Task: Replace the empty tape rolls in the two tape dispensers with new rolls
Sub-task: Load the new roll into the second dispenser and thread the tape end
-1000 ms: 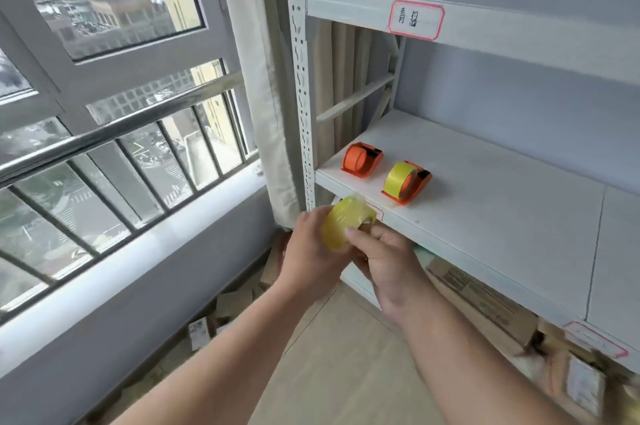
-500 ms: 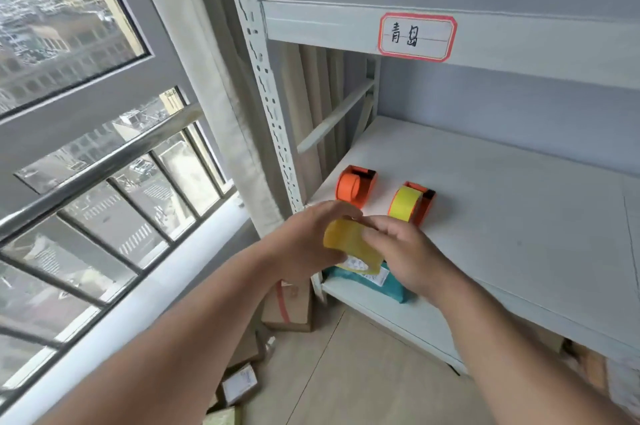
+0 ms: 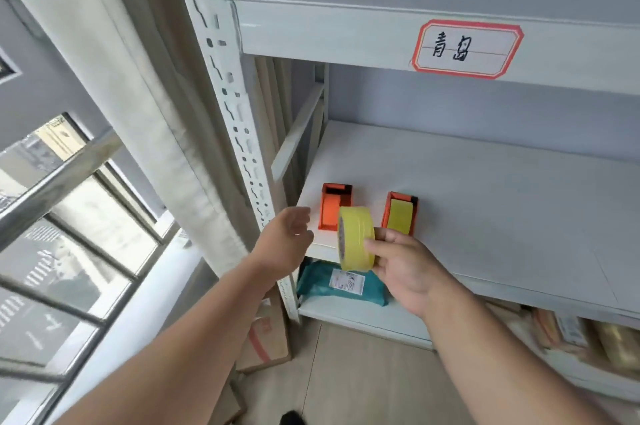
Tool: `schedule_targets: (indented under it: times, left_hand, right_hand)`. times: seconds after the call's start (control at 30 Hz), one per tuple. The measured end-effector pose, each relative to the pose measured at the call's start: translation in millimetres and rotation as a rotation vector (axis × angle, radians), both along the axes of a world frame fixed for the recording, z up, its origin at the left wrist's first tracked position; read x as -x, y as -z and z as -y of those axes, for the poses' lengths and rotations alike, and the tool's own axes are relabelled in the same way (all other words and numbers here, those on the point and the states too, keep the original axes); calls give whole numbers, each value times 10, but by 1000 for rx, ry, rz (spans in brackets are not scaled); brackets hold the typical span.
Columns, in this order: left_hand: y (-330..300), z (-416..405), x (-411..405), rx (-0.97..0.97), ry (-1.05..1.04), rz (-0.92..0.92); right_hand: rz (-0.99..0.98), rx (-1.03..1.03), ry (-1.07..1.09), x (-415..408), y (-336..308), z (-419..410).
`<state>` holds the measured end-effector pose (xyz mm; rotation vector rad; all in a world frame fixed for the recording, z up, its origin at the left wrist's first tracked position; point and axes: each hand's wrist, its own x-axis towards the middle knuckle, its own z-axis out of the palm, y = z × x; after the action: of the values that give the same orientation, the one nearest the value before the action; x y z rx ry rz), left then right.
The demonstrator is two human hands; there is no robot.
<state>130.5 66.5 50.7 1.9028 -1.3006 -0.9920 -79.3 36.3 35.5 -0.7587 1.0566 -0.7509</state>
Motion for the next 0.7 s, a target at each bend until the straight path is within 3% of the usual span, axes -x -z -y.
schedule_targets:
  times: [0.47,0.7]
  left_hand:
    - [522,892,-16,-165,-62,-29]
    - [746,1127,-89,-201,10,-42]
  right_hand:
    - [-36,-165,260,-253,303,572]
    - [-39,-203,322,-340,389,758]
